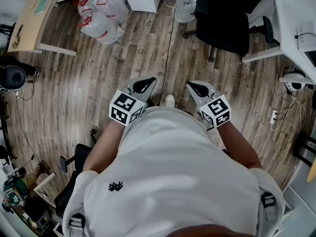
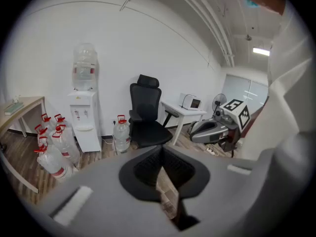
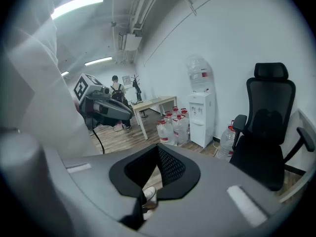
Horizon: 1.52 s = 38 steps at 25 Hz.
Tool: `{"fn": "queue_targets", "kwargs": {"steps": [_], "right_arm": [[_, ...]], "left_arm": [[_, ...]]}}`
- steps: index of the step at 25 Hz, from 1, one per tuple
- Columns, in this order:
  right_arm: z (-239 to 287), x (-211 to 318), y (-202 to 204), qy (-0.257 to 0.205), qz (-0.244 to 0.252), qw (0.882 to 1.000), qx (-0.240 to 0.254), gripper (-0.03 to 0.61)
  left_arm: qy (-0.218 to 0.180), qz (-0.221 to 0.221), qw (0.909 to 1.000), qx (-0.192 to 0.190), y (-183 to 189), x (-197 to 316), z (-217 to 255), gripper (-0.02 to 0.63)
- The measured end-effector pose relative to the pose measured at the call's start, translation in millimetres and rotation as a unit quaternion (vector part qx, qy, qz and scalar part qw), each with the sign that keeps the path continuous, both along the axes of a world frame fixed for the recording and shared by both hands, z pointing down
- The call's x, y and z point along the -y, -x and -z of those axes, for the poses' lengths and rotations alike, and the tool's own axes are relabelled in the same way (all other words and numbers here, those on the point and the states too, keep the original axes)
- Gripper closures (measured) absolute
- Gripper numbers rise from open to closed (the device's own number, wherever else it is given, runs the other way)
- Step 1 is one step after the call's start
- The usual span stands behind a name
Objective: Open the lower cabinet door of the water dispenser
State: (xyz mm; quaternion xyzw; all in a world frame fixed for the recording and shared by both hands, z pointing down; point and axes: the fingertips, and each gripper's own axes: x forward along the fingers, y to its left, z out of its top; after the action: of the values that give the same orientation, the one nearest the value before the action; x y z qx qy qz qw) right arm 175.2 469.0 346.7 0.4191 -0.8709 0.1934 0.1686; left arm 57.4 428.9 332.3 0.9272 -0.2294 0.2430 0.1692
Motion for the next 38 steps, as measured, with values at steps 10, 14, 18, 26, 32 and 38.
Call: {"fn": "queue_targets", "kwargs": {"steps": [10, 14, 18, 26, 32, 38], "right_arm": [[-4.6, 18.3, 19.5, 0.008, 0.020, 1.000, -0.001, 0.578], [-11.5, 48.9, 22.6, 0.013, 0.009, 1.000, -0.006, 0.578], [-13.5, 96.4, 26.7, 0.011, -0.004, 1.000, -0.016, 0.577], [-15.2, 221.7, 41.8, 0.022, -0.041, 0.998, -0.040, 0.548], [-16.9, 298.0, 60.2, 0.028, -0.069, 0.996, -0.045, 0.548], [-34.0, 359.3, 64.3, 0.040, -0.057, 0.996, -0.050, 0.546]], "left_arm": [[0.009, 0.021, 0.9997, -0.002, 17.7, 20.7, -3.7, 0.560], [0.016, 0.021, 0.9996, -0.008, 26.9, 51.2, -10.6, 0.560], [0.015, 0.006, 0.9998, -0.010, 34.5, 95.6, -18.4, 0.560], [0.014, -0.026, 0.9993, -0.024, 56.7, 218.3, -17.1, 0.558], [0.012, -0.055, 0.9982, -0.019, 80.8, 290.2, -22.2, 0.558], [0.025, -0.056, 0.9978, -0.024, 68.8, 343.1, -31.2, 0.558]]}}
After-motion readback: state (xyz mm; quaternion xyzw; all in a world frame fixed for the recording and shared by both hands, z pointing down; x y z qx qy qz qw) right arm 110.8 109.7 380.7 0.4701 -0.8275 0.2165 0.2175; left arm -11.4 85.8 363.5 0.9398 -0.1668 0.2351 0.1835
